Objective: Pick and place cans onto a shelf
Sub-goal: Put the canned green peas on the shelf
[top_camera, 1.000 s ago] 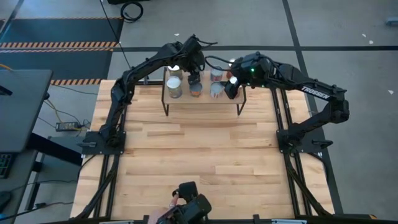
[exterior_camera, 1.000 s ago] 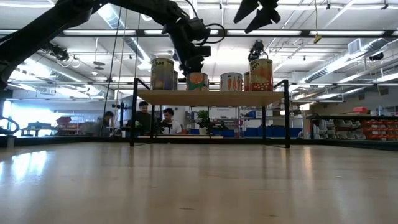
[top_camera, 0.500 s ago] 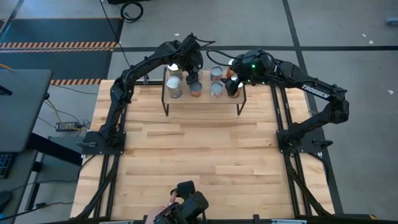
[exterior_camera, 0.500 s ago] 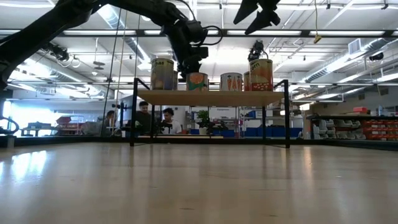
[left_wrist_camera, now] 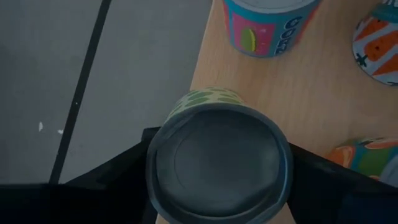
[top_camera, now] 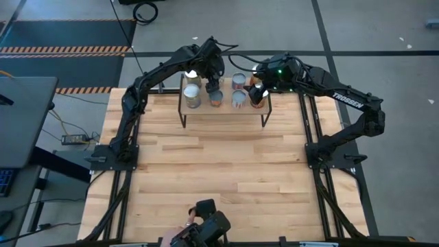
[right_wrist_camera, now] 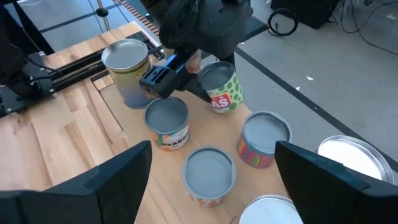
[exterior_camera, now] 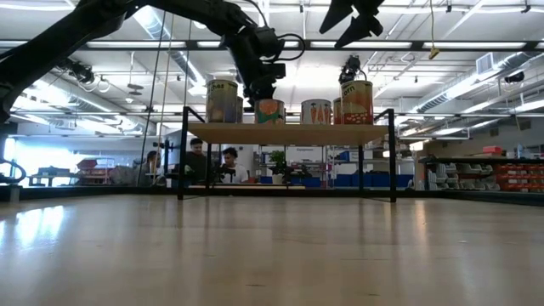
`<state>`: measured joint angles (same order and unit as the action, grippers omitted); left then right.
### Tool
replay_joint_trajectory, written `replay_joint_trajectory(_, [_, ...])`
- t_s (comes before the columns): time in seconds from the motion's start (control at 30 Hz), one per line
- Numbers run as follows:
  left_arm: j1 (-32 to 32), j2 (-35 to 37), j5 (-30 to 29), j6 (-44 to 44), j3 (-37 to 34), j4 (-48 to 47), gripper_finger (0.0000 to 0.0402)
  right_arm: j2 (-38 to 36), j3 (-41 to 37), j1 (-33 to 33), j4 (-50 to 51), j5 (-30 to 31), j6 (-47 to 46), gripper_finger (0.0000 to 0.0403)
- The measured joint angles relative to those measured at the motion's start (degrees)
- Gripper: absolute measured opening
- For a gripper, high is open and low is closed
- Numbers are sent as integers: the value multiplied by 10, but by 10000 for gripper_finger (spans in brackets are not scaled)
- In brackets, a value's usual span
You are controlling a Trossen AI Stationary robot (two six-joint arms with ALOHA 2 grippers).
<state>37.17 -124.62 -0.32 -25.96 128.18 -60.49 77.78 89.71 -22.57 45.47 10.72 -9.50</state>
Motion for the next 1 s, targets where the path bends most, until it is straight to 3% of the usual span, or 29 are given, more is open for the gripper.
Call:
replay_joint_trajectory(0.23, [0, 0, 0, 0, 0, -8, 352, 0, 0, 0, 0, 0, 0, 347])
replay_joint_trajectory(0.67, [-1, 1, 0, 3, 0, -1, 356, 0, 0, 0, 0, 0, 0, 348])
replay_joint_trajectory(1.0, [-1, 2, 0, 26, 67, -16, 356, 0, 0, 0, 0, 0, 3, 347])
